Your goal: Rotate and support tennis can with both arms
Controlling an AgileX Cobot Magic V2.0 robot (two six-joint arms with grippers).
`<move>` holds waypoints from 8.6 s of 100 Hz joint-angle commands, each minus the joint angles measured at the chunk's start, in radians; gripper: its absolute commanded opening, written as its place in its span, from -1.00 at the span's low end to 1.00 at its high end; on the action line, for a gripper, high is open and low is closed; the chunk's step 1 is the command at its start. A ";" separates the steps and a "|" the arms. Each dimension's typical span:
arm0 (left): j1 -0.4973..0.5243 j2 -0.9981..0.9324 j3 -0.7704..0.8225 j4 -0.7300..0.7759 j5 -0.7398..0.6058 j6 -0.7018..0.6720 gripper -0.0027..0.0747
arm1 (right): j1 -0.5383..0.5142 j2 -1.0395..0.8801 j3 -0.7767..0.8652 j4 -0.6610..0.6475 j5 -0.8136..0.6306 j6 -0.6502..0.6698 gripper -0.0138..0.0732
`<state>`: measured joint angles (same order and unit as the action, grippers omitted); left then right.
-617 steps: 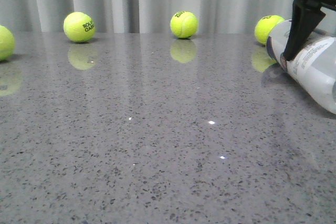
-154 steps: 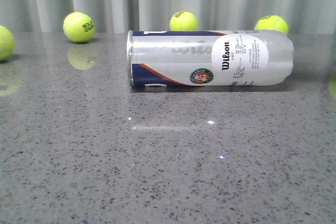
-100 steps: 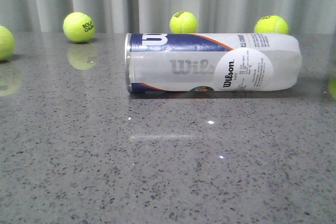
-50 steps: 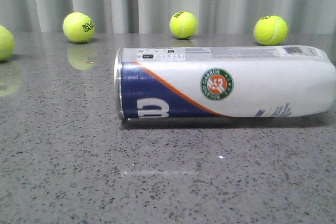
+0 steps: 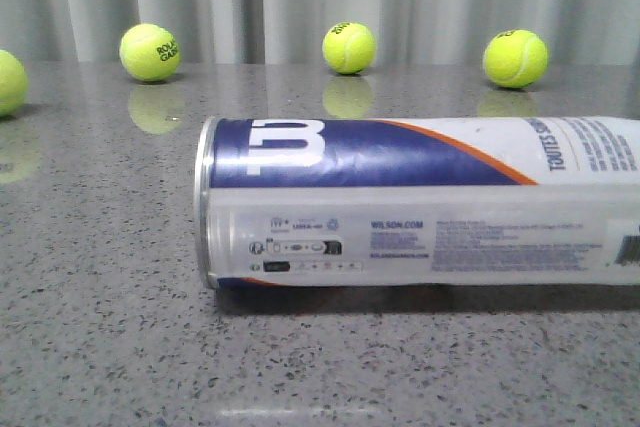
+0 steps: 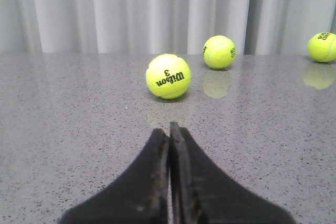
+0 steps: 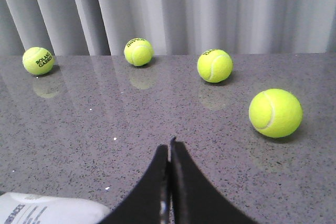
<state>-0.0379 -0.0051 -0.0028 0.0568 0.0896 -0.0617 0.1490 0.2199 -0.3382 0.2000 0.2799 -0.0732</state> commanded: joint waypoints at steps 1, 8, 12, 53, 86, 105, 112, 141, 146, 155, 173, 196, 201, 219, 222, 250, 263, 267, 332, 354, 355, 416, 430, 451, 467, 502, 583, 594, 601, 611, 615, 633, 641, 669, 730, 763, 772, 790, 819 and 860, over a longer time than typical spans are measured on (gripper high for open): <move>0.001 -0.037 0.042 -0.002 -0.083 -0.003 -0.99 | -0.005 0.004 -0.023 -0.008 -0.077 -0.002 -0.81; 0.001 -0.037 0.033 -0.002 -0.083 -0.003 -0.99 | -0.005 0.004 -0.023 -0.008 -0.078 -0.002 -0.81; 0.001 -0.037 0.020 -0.002 -0.081 -0.003 -0.99 | -0.005 0.004 -0.023 -0.008 -0.078 -0.002 -0.81; 0.001 0.095 -0.296 -0.011 0.235 -0.003 -0.99 | -0.005 0.004 -0.023 -0.008 -0.074 -0.002 -0.81; 0.001 0.433 -0.579 -0.018 0.570 -0.003 -0.99 | -0.005 0.004 -0.023 -0.008 -0.074 -0.002 -0.81; 0.001 0.645 -0.698 -0.020 0.686 -0.003 -0.98 | -0.005 0.004 -0.023 -0.008 -0.074 -0.002 -0.81; 0.001 0.711 -0.731 -0.022 0.715 -0.003 -0.89 | -0.005 0.004 -0.023 -0.008 -0.074 -0.002 -0.81; 0.001 0.922 -0.844 -0.071 0.818 0.030 0.37 | -0.005 0.004 -0.023 -0.008 -0.074 -0.002 -0.81; 0.001 0.950 -0.863 -0.093 0.828 0.030 0.40 | -0.005 0.004 -0.023 -0.008 -0.074 -0.002 -0.81; 0.001 0.992 -0.895 -0.205 0.826 0.078 0.39 | -0.005 0.004 -0.023 -0.008 -0.074 -0.002 -0.81; 0.001 1.074 -0.924 -0.668 0.833 0.322 0.39 | -0.005 0.004 -0.023 -0.008 -0.074 -0.002 -0.81; 0.001 1.188 -0.924 -1.104 0.934 0.558 0.39 | -0.005 0.004 -0.023 -0.008 -0.074 -0.002 -0.81; 0.001 1.221 -0.924 -1.176 0.966 0.594 0.39 | -0.005 0.004 -0.023 -0.008 -0.074 -0.002 -0.81; -0.009 1.322 -0.924 -1.339 1.049 0.667 0.39 | -0.005 0.004 -0.023 -0.008 -0.074 -0.002 -0.81; -0.015 1.341 -0.924 -1.349 1.048 0.670 0.39 | -0.005 0.004 -0.023 -0.008 -0.074 -0.002 -0.81; -0.125 1.507 -0.924 -1.500 1.047 0.767 0.39 | -0.005 0.004 -0.023 -0.008 -0.074 -0.002 -0.81; -0.170 1.583 -0.924 -1.572 1.051 0.790 0.39 | -0.005 0.004 -0.023 -0.008 -0.074 -0.002 -0.81; -0.185 1.605 -0.924 -1.583 1.053 0.790 0.39 | -0.005 0.004 -0.023 -0.008 -0.074 -0.002 -0.81; -0.270 1.711 -0.924 -1.764 1.188 0.894 -0.77 | -0.005 0.004 -0.023 -0.008 -0.074 -0.002 -0.81; -0.270 1.711 -0.924 -1.765 1.188 0.894 -0.99 | -0.005 0.004 -0.023 -0.008 -0.074 -0.002 -0.81; -0.270 1.711 -0.924 -1.767 1.188 0.894 -0.99 | -0.005 0.004 -0.023 -0.008 -0.074 -0.002 -0.81; -0.270 1.438 -1.090 -1.634 1.102 0.919 -0.99 | -0.005 0.004 -0.023 -0.008 -0.074 -0.002 -0.81; -0.270 1.364 -1.211 -1.394 1.024 0.798 -0.99 | -0.005 0.004 -0.023 -0.008 -0.074 -0.002 -0.81; -0.270 1.318 -1.401 -1.069 1.012 0.612 -0.99 | -0.005 0.004 -0.023 -0.008 -0.074 -0.002 -0.81; -0.291 1.316 -1.512 -0.832 1.024 0.477 -0.99 | -0.005 0.004 -0.023 -0.008 -0.074 -0.002 -0.81; -0.482 1.317 -1.557 -0.412 1.065 0.291 -0.99 | -0.005 0.004 -0.023 -0.008 -0.074 -0.002 -0.81; -0.561 1.446 -1.639 -0.351 1.124 0.287 -0.78 | -0.005 0.004 -0.023 -0.008 -0.074 -0.002 -0.81; -0.561 1.446 -1.639 -0.359 1.116 0.287 -0.51 | -0.005 0.004 -0.023 -0.008 -0.074 -0.002 -0.81; -0.561 1.446 -1.639 -0.359 1.102 0.287 -0.33 | -0.005 0.004 -0.023 -0.008 -0.074 -0.002 -0.81; -0.561 1.446 -1.639 -0.367 1.079 0.287 -0.09 | -0.005 0.004 -0.023 -0.008 -0.074 -0.002 -0.81; -0.561 1.446 -1.639 -0.372 1.070 0.287 0.02 | -0.005 0.004 -0.023 -0.008 -0.074 -0.002 -0.81; -0.561 1.446 -1.639 -0.420 1.021 0.291 0.24 | -0.005 0.004 -0.023 -0.008 -0.074 -0.002 -0.81; -0.561 1.446 -1.639 -0.439 0.996 0.291 0.24 | -0.005 0.004 -0.023 -0.008 -0.074 -0.002 -0.81; -0.561 1.455 -1.639 -0.581 0.932 0.349 0.24 | -0.005 0.004 -0.023 -0.008 -0.074 -0.002 -0.81; -0.577 1.436 -1.639 -0.577 0.755 0.408 -0.24 | -0.005 0.004 -0.023 -0.008 -0.074 -0.002 -0.81; -0.608 1.285 -1.457 -0.570 0.500 0.449 -0.99 | -0.005 0.004 -0.023 -0.008 -0.074 -0.002 -0.81; -0.608 1.221 -1.371 -0.555 0.431 0.449 -0.99 | -0.005 0.004 -0.023 -0.008 -0.074 -0.002 -0.81; -0.608 1.089 -1.186 -0.527 0.336 0.449 -0.99 | -0.005 0.004 -0.023 -0.008 -0.074 -0.002 -0.81; -0.608 0.861 -0.899 -0.527 0.241 0.449 -0.99 | -0.005 0.004 -0.023 -0.008 -0.074 -0.002 -0.81; -0.564 0.606 -0.593 -0.488 0.135 0.445 -0.99 | -0.005 0.004 -0.023 -0.008 -0.074 -0.002 -0.81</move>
<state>-0.6175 0.6270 -0.6117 -0.4251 0.3105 0.3836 0.1490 0.2180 -0.3343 0.1995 0.2799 -0.0706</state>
